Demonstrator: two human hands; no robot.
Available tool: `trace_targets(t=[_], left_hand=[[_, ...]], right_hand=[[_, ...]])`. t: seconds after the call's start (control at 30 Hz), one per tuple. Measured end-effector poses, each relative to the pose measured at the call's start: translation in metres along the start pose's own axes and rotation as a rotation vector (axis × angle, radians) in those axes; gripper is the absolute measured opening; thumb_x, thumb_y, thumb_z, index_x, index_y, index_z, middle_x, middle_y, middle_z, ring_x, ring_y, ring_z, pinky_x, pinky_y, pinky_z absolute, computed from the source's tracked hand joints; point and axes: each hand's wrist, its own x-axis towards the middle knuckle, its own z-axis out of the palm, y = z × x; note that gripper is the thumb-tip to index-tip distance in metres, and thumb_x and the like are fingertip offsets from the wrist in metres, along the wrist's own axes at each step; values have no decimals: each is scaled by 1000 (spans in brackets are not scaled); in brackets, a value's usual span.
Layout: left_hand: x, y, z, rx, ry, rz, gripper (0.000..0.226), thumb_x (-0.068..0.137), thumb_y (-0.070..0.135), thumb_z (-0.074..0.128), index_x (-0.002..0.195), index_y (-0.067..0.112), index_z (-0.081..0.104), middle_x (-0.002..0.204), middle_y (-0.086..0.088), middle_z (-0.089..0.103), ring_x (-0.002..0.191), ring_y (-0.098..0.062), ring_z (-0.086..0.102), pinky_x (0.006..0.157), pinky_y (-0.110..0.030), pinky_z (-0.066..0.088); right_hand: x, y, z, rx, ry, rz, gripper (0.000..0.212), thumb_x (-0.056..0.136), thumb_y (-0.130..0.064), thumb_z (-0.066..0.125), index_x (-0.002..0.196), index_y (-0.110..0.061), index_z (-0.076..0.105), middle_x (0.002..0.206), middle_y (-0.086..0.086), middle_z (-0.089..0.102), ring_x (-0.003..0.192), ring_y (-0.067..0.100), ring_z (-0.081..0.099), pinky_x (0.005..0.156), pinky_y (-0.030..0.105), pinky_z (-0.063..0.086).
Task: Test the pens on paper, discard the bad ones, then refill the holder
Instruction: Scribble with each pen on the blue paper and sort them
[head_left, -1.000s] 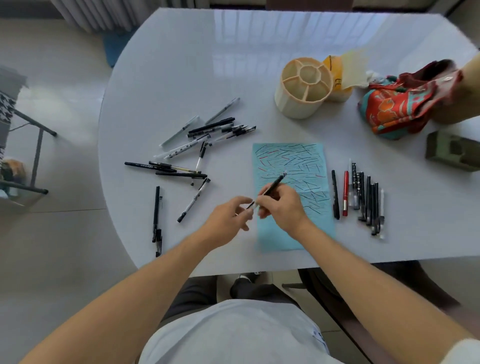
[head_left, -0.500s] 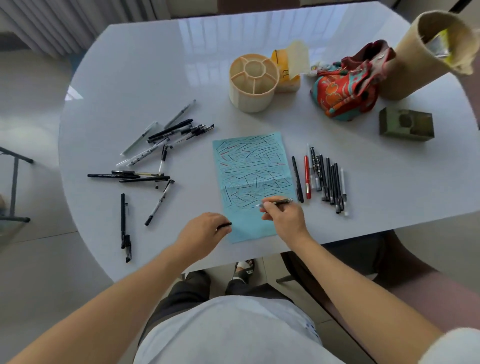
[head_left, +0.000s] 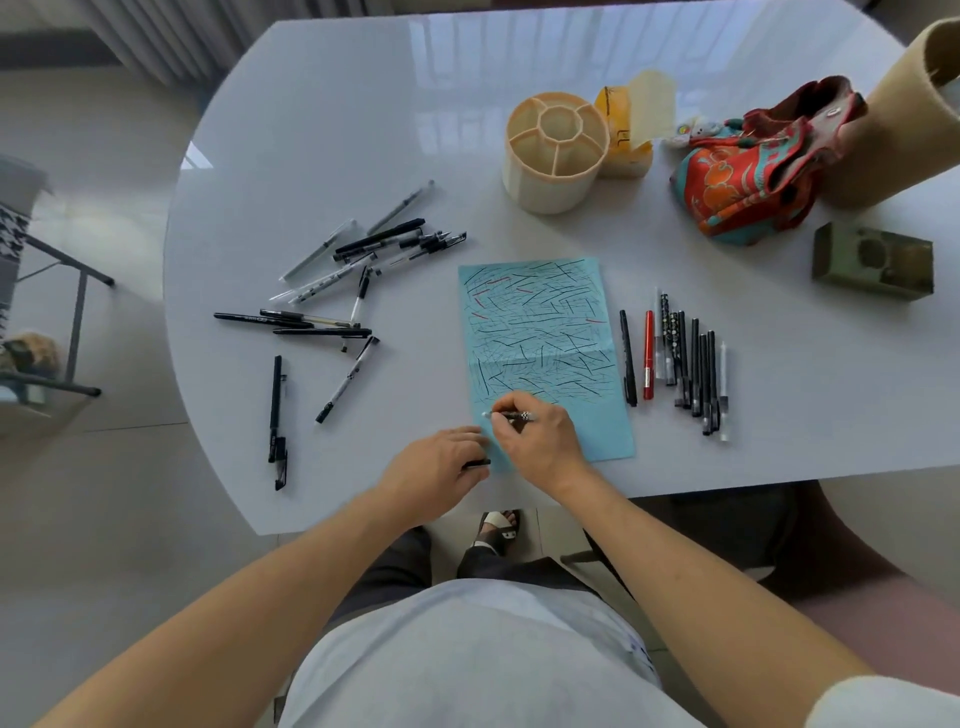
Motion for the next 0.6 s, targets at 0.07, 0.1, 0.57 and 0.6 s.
trace_targets(t=[0.07, 0.1, 0.57, 0.6], left_hand=[[-1, -1, 1, -7, -6, -14, 20, 96, 30, 59, 95, 14, 72, 122, 5, 70, 132, -10, 51, 102, -25, 42], [-1, -1, 1, -14, -6, -21, 20, 96, 30, 59, 97, 14, 72, 124, 5, 69, 132, -9, 50, 102, -25, 42], [-2, 11, -8, -231, 62, -223, 20, 99, 38, 54, 100, 23, 68, 91, 11, 68, 83, -9, 60, 80, -35, 50], [-1, 13, -9, -237, 56, -227, 20, 99, 38, 54, 100, 23, 67, 90, 11, 67, 82, -9, 59, 79, -35, 50]], right_hand=[[0, 5, -3, -7, 50, 18, 3, 86, -21, 71, 85, -18, 70, 73, -4, 71, 70, 22, 66, 69, 39, 56], [0, 8, -6, 5, 74, 43, 4, 85, -19, 71, 82, -18, 70, 70, -4, 70, 67, 20, 65, 67, 38, 56], [-23, 2, -38, 825, -16, 275, 7, 83, -11, 63, 85, -4, 63, 69, 19, 70, 64, 30, 67, 58, 31, 57], [-24, 0, -37, 820, -28, 271, 6, 84, -10, 63, 85, -4, 63, 70, 19, 70, 64, 30, 67, 59, 31, 57]])
